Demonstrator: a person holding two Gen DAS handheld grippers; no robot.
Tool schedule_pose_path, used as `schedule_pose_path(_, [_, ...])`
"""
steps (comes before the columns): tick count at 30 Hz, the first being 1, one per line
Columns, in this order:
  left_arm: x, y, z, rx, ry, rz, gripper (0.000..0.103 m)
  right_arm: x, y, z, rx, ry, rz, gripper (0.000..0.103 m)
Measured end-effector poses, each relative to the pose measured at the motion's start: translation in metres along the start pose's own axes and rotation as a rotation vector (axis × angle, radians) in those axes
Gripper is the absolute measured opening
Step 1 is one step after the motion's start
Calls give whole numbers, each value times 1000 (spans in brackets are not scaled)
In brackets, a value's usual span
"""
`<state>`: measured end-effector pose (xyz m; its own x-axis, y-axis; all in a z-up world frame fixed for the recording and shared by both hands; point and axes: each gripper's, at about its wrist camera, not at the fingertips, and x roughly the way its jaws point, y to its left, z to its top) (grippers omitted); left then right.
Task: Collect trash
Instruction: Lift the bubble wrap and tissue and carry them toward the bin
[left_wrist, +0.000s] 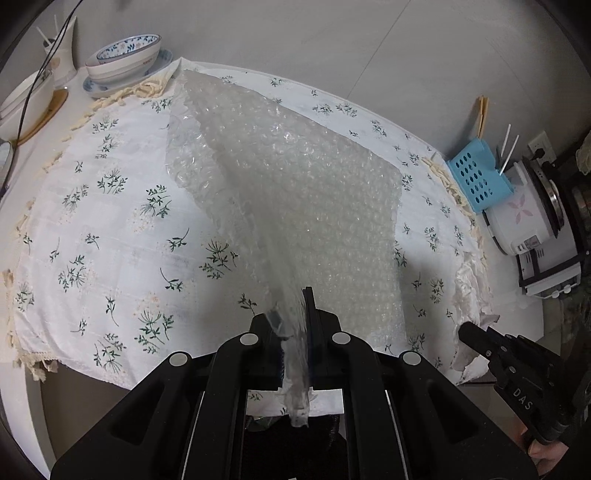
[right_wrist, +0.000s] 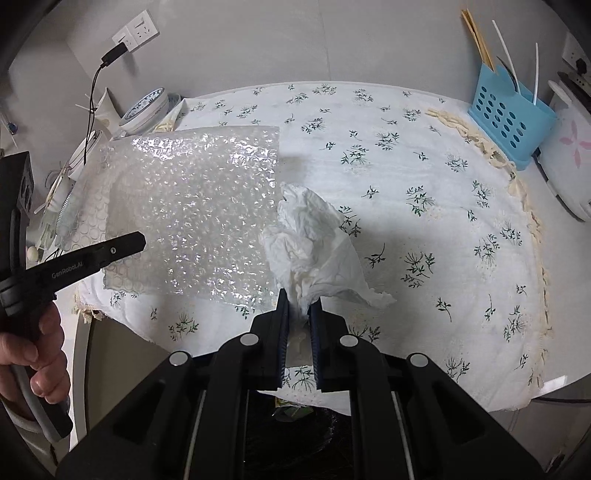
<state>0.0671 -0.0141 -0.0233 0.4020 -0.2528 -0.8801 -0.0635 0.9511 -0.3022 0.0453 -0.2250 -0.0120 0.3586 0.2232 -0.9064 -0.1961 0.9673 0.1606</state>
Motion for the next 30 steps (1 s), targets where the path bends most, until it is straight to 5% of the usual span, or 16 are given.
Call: schedule_pose_path(30, [-68, 35, -114, 25, -7, -57, 7, -50, 42, -72, 16, -60, 9, 10])
